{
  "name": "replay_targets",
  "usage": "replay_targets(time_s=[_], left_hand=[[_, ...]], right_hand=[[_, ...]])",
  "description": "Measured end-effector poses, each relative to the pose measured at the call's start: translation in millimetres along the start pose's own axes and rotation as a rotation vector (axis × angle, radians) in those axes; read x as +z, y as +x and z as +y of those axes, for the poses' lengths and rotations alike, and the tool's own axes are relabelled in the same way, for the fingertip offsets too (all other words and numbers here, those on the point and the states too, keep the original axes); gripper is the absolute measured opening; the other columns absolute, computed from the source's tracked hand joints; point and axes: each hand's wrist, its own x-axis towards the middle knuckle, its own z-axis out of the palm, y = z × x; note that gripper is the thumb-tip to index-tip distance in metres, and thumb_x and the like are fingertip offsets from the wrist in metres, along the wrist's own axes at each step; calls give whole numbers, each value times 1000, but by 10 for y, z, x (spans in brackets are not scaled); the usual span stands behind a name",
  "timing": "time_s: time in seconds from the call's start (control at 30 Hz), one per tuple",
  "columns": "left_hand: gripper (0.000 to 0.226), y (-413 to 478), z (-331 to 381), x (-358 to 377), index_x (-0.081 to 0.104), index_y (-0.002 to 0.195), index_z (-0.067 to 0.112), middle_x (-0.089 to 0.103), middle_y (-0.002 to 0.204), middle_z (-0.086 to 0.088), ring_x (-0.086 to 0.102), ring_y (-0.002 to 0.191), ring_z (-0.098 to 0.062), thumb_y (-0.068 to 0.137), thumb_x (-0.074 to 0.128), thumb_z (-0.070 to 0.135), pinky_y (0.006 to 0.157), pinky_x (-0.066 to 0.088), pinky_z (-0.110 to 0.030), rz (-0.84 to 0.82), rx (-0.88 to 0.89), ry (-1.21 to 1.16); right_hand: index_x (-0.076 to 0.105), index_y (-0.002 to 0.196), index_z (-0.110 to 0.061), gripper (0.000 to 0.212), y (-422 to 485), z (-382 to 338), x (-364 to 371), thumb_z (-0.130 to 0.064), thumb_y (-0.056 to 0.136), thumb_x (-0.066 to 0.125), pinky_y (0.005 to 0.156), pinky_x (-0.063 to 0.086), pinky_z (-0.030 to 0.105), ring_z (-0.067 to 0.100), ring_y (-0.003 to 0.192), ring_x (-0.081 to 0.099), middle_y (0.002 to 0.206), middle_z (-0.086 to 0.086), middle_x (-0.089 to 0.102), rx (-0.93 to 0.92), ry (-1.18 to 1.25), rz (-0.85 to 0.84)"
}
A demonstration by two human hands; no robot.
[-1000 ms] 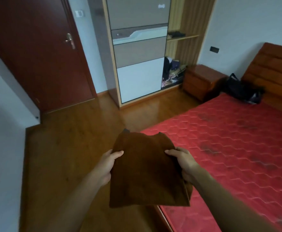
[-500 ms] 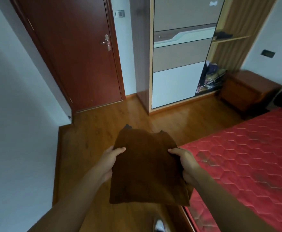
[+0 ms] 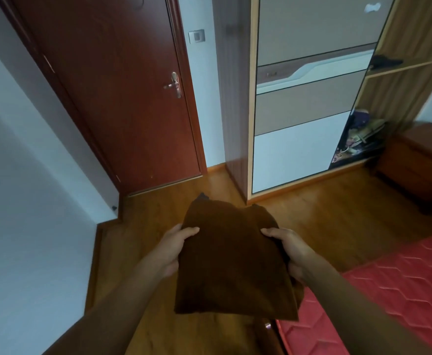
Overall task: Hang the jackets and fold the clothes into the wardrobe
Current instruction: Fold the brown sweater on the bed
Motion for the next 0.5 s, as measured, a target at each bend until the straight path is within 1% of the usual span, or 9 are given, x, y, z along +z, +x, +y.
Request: replay_targets(time_s=[0.07, 0.1, 0.2, 0.3, 0.43, 0.5], left_hand=[[40, 304, 246, 61, 61, 133, 15, 73, 118, -10, 71, 108, -31, 95, 67, 23, 92, 57, -48, -5, 11, 5], [38, 450, 356, 95, 61, 132, 15, 74, 117, -10, 71, 107, -30, 95, 67, 22, 91, 57, -47, -9, 14, 2], [37, 897, 650, 209, 61, 131, 15, 74, 117, -10, 70, 110, -30, 95, 66, 20, 93, 56, -46, -38, -2, -18], [40, 1410, 914, 321, 60, 133, 17, 73, 120, -9, 68, 113, -30, 94, 67, 22, 97, 54, -48, -81, -18, 6], [47, 2255, 1310, 537, 58, 135, 21, 70, 126, -9, 66, 116, -30, 91, 72, 24, 103, 50, -51, -169, -41, 64], [42, 2674, 1565, 682, 59, 131, 22, 69, 127, -9, 66, 115, -30, 91, 70, 25, 99, 52, -47, -229, -52, 91]], right_hand=[[71, 113, -9, 26, 284, -257, -3, -26, 93, 67, 75, 55, 38, 29, 92, 75, 97, 8, 79, -6, -9, 3], [71, 114, -9, 28, 421, -370, -11, -27, 93, 68, 75, 55, 38, 29, 93, 75, 98, 7, 79, -4, -16, 14], [69, 121, -10, 35, 863, -674, -76, -30, 92, 70, 83, 55, 41, 31, 103, 72, 105, 7, 78, 6, -19, 54], [70, 118, -12, 31, 1246, -938, -168, -30, 93, 69, 82, 54, 40, 30, 103, 71, 107, 6, 77, 6, -14, 101], [68, 119, -15, 29, 1855, -1263, -351, -31, 94, 68, 92, 54, 45, 33, 106, 70, 115, 7, 75, 24, 11, 185], [67, 122, -16, 32, 2193, -1435, -445, -30, 94, 68, 101, 52, 50, 35, 108, 69, 116, 7, 74, 22, 31, 234]])
